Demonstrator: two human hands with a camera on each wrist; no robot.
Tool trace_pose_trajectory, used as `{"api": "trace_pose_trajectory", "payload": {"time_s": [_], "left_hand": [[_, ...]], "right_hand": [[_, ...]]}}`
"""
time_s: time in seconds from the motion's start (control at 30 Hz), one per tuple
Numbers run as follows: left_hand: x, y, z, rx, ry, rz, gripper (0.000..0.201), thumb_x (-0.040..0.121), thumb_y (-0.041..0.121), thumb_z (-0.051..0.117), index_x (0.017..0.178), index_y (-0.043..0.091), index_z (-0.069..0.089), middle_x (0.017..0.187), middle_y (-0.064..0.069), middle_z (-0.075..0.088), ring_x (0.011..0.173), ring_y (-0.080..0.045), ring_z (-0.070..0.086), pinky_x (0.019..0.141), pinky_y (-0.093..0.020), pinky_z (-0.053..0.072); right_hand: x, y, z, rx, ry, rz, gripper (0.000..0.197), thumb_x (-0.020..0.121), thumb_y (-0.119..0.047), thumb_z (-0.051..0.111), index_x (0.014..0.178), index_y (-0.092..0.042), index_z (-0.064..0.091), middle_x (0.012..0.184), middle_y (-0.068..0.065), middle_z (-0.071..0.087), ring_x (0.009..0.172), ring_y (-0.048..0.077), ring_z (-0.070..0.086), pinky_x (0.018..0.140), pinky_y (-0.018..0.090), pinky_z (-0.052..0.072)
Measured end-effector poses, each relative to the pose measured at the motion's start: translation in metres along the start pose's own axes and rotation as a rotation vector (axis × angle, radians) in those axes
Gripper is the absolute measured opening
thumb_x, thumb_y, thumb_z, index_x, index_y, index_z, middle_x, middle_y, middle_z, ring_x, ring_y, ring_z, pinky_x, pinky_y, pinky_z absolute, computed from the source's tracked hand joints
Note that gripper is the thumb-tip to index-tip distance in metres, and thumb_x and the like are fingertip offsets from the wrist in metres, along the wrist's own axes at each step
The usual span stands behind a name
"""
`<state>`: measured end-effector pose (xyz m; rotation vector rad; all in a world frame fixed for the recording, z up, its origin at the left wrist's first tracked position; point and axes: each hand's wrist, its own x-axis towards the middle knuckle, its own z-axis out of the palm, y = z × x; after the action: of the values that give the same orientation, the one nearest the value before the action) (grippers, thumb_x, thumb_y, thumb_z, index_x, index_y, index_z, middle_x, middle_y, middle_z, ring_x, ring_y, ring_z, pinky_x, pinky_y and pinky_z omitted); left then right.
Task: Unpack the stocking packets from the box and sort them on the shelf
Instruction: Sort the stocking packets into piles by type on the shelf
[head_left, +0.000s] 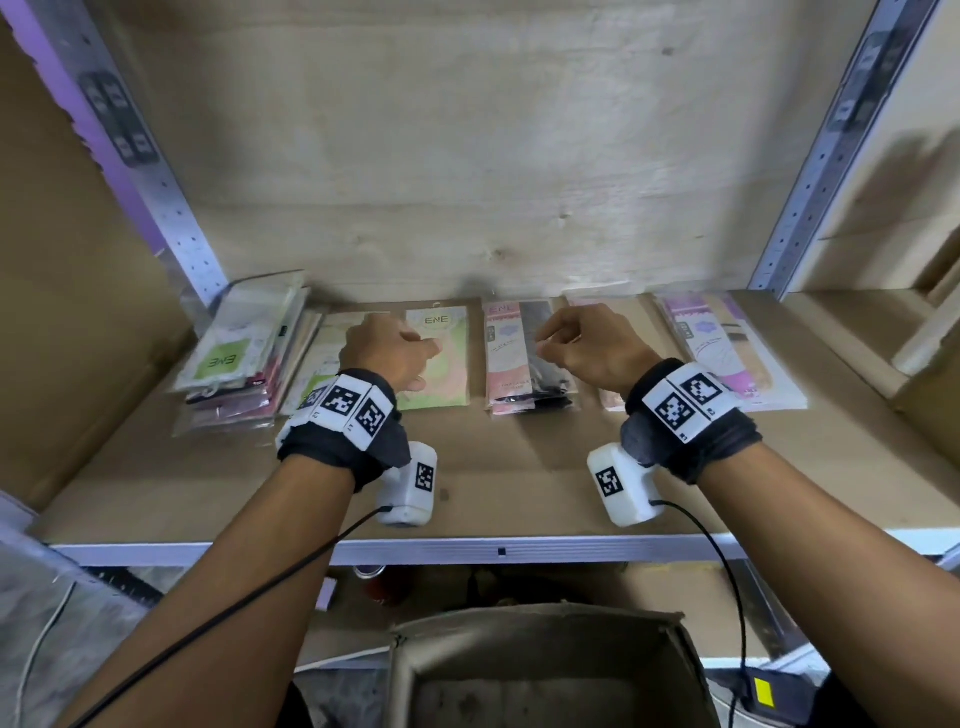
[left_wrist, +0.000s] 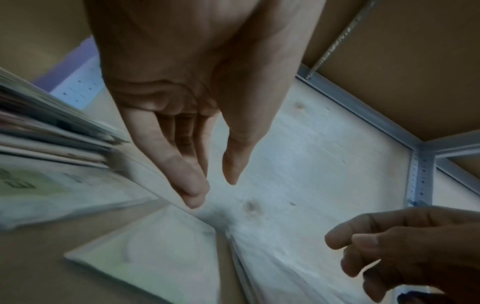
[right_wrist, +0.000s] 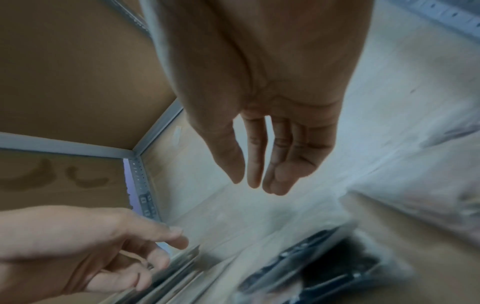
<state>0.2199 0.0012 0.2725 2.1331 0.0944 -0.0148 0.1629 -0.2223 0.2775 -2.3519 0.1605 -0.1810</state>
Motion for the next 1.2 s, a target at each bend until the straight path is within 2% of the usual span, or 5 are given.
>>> {"api": "trace_pose_trajectory", "payload": {"time_s": [0.4,0.6,0.97,1.07,1.2], "left_hand": [[0.008,-0.044,-0.105,0.14,0.348,-0.019,0.014,0.085,0.022,0.054,0.077,0.016,0.064,0.09,-0.006,0.068,0.085,-0.029,0.061,0.085,-0.031,0.05],[0.008,-0.057,-0.125,0.027,0.333,-0.018,0.022,0.085,0.018,0.055,0.091,0.012,0.075,0.099,-0.013,0.074,0.092,-0.034,0.071,0.087,-0.043,0.059],[0.012,-0.068,-0.136,-0.003,0.361,0.014,0.023,0.086,0.015,0.054,0.078,0.013,0.076,0.088,-0.003,0.076,0.085,-0.029,0.072,0.083,-0.037,0.06],[0.011,-0.066,-0.133,0.061,0.433,0.023,0.025,0.086,0.014,0.05,0.063,0.02,0.056,0.088,0.009,0.061,0.085,-0.019,0.057,0.08,-0.022,0.044],[0.013,-0.067,-0.127,0.169,0.315,0.063,0.029,0.089,0.009,0.048,0.066,0.026,0.051,0.106,-0.003,0.066,0.091,-0.025,0.058,0.079,-0.023,0.041]], "right_hand": [[0.053,-0.109,0.135,0.28,-0.445,0.058,0.025,0.091,-0.004,0.063,0.112,0.008,0.066,0.09,0.018,0.068,0.086,0.032,0.07,0.085,0.045,0.059],[0.072,-0.145,0.18,-0.058,-0.423,0.032,0.057,0.093,-0.025,0.062,0.14,0.001,0.045,0.139,0.017,0.052,0.123,0.036,0.054,0.103,0.046,0.047],[0.081,-0.136,0.2,0.352,-0.31,0.216,0.083,0.079,-0.006,0.071,0.148,-0.015,0.026,0.119,0.023,0.061,0.101,0.034,0.064,0.086,0.044,0.055],[0.069,-0.133,0.192,0.382,-0.291,0.128,0.07,0.084,0.0,0.062,0.144,-0.018,0.031,0.079,0.016,0.065,0.07,0.028,0.061,0.057,0.033,0.048],[0.052,-0.12,0.154,0.519,-0.237,0.107,0.032,0.087,-0.001,0.061,0.118,-0.008,0.056,0.081,0.015,0.06,0.068,0.025,0.055,0.057,0.033,0.043]]}}
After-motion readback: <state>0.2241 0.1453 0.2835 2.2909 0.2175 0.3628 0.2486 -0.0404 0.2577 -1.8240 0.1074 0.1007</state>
